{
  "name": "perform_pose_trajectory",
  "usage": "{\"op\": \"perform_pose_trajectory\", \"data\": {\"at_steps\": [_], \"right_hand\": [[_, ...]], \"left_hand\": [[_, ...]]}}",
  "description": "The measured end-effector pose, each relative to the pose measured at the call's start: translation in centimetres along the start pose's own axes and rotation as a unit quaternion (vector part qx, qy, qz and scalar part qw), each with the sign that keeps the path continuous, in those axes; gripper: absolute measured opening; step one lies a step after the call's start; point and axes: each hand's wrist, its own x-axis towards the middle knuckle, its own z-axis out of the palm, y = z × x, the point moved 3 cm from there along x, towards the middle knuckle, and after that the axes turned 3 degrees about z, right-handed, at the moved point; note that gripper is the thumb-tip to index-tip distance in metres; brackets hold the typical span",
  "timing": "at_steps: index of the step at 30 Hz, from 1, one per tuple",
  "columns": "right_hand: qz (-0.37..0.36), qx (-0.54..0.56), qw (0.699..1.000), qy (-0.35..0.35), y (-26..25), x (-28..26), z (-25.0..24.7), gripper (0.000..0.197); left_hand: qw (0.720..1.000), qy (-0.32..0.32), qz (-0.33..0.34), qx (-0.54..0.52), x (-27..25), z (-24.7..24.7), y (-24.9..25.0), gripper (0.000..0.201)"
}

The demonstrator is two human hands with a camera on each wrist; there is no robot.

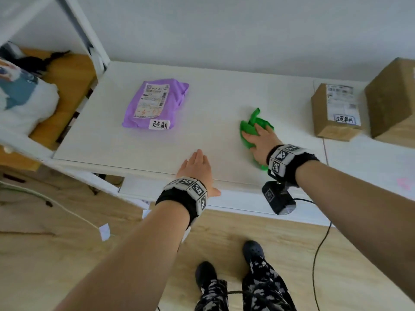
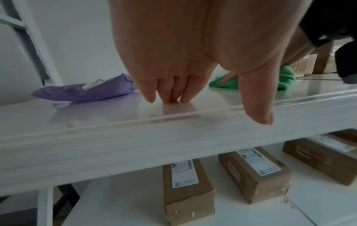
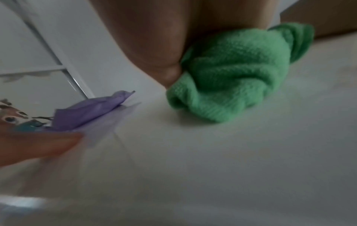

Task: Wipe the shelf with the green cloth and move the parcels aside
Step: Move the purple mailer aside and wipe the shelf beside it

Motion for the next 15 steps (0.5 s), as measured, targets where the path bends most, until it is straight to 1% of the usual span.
{"op": "perform_pose_trajectory", "data": {"at_steps": [1, 3, 4, 5, 7, 9, 11, 13, 14, 15], "right_hand": [[-0.009, 0.002, 1.0, -0.004, -1.4, -0.7, 0.9, 0.06], [-0.066, -0.003, 0.998, 0.005, -4.5, -2.9, 2.5, 0.065], [-0.082, -0.001, 0.997, 0.008, -5.5, -4.3, 3.0, 0.068], [-0.089, 0.0, 0.996, 0.007, -5.9, -5.7, 3.4, 0.069], [-0.088, 0.009, 0.996, 0.004, -4.9, -8.0, 3.8, 0.062], [-0.064, 0.019, 0.998, 0.014, -2.3, -9.3, 3.2, 0.052], [-0.017, 0.012, 1.0, 0.014, 1.1, -9.8, 2.3, 0.051], [0.076, 0.036, 0.996, 0.005, 4.2, -9.5, 1.6, 0.054], [0.12, 0.051, 0.991, 0.003, 5.1, -9.2, 1.6, 0.057], [0.147, 0.063, 0.987, 0.006, 5.3, -8.8, 1.8, 0.062]], "left_hand": [[1.0, -0.004, 0.003, 0.013, 0.0, 0.2, 0.0, 0.111], [0.999, -0.009, -0.001, 0.041, 0.0, 0.2, -0.2, 0.11], [0.999, -0.012, 0.0, 0.053, 0.0, 0.1, -0.2, 0.108], [0.998, -0.015, 0.0, 0.06, 0.0, 0.0, -0.1, 0.108], [0.997, -0.02, -0.006, 0.067, -0.1, -0.1, 0.2, 0.108], [0.997, -0.023, -0.016, 0.074, -0.1, -0.3, 0.4, 0.11], [0.997, -0.032, -0.017, 0.074, -0.1, -0.5, 0.5, 0.111], [0.997, -0.031, -0.015, 0.07, -0.2, -1.0, 0.8, 0.107], [0.997, -0.027, -0.013, 0.066, -0.3, -1.2, 1.0, 0.101], [0.998, -0.021, -0.01, 0.061, -0.3, -1.4, 1.3, 0.096]]}}
